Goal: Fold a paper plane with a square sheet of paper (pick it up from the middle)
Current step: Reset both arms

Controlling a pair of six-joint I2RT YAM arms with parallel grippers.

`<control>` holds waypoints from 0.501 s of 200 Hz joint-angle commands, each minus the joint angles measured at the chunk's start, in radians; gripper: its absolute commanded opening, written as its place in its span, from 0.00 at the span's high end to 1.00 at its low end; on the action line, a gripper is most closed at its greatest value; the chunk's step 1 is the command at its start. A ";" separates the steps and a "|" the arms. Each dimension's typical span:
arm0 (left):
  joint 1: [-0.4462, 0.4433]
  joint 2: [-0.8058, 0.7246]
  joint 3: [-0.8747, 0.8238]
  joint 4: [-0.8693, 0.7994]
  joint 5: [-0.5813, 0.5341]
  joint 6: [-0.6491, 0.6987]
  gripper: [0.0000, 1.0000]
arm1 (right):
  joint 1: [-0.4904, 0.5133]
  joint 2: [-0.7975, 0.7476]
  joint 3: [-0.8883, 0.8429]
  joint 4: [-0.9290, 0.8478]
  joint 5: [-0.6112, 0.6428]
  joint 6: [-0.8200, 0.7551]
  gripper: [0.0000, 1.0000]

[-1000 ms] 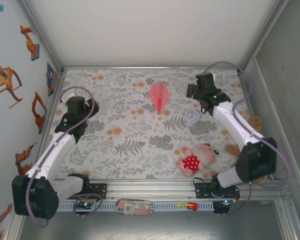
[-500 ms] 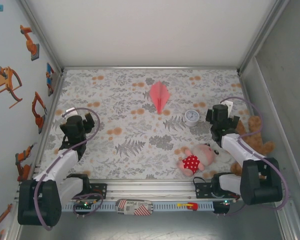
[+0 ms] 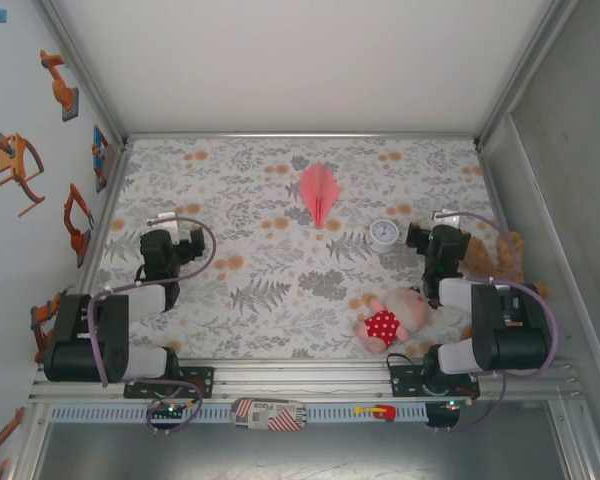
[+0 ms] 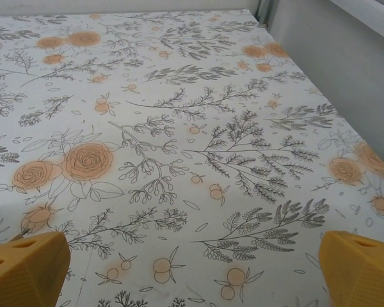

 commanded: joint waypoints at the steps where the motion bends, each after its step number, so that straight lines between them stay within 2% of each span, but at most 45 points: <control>1: 0.035 0.081 0.033 0.124 0.082 0.023 0.04 | -0.019 0.057 -0.016 0.185 -0.075 -0.020 0.02; 17: 0.043 0.148 0.036 0.188 0.091 0.020 0.04 | -0.019 0.102 -0.022 0.239 -0.086 -0.019 0.02; 47: 0.049 0.159 0.072 0.120 0.087 0.010 0.04 | -0.019 0.116 -0.042 0.286 -0.067 -0.017 0.04; 92: 0.051 0.165 0.095 0.086 0.062 0.002 0.04 | -0.019 0.116 0.023 0.162 0.008 0.017 0.06; 95: 0.051 0.164 0.095 0.084 0.063 0.002 0.04 | -0.019 0.116 0.024 0.162 0.008 0.017 0.02; 100: 0.051 0.166 0.095 0.083 0.061 0.000 0.04 | -0.020 0.116 0.024 0.161 0.007 0.016 0.01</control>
